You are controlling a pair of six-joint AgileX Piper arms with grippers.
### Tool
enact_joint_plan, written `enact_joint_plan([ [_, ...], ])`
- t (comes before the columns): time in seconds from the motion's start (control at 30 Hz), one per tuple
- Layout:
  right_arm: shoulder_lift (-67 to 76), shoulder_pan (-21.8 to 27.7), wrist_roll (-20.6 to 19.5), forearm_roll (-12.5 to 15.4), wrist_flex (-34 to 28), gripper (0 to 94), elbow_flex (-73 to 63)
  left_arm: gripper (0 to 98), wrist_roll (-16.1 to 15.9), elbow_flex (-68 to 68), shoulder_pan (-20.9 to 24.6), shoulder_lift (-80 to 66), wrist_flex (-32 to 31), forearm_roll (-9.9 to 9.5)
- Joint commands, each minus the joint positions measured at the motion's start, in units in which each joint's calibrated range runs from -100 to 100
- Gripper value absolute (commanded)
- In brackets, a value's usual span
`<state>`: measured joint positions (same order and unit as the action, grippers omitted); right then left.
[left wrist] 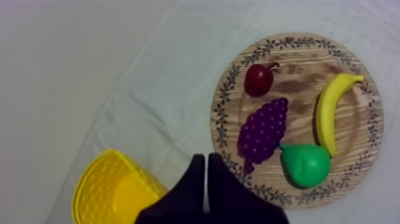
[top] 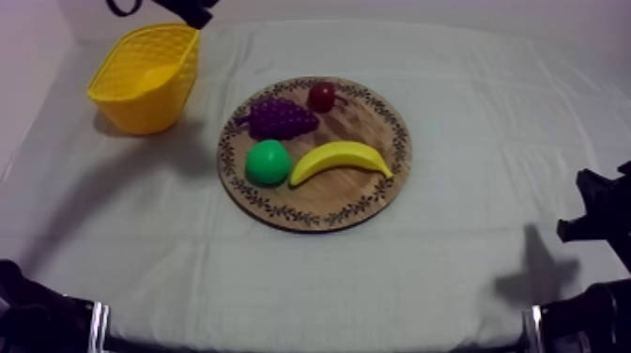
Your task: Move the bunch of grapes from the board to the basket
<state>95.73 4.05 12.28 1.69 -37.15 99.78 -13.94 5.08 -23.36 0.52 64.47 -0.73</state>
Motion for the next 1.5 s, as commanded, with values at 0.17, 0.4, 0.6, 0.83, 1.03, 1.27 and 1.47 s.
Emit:
enact_joint_plan([
  [0.17, 0.0, 0.0, 0.0, 0.0, 0.0, 0.5, 0.0, 0.0, -2.5, -6.2, -1.2, 6.4, 2.1, 0.37],
  [0.4, 0.0, 0.0, 0.0, 0.0, 0.0, 0.5, 0.0, 0.0, -10.9, -8.1, -1.5, 9.2, 4.9, 1.50],
  [0.6, 0.0, 0.0, 0.0, 0.0, 0.0, 0.5, 0.0, 0.0, -13.2, -7.9, -1.4, 10.5, 6.1, 1.35],
  [0.83, 0.0, 0.0, 0.0, 0.0, 0.0, 0.5, 0.0, 8.4, -12.8, -5.9, -1.5, 11.4, 4.9, 0.57],
  [1.03, 0.0, 0.0, 0.0, 0.0, 0.0, 0.5, 0.0, 57.7, -14.3, -2.6, -1.0, 11.1, 4.7, 0.37],
  [1.27, 0.0, 0.0, 0.0, 0.0, 0.0, 0.5, 0.0, 80.1, -13.8, -0.7, -0.7, 10.8, 4.8, 0.16],
  [1.47, 0.0, 0.0, 0.0, 0.0, 0.0, 0.5, 0.0, 83.2, -12.9, -0.9, -1.3, 11.4, 4.7, 0.13],
])
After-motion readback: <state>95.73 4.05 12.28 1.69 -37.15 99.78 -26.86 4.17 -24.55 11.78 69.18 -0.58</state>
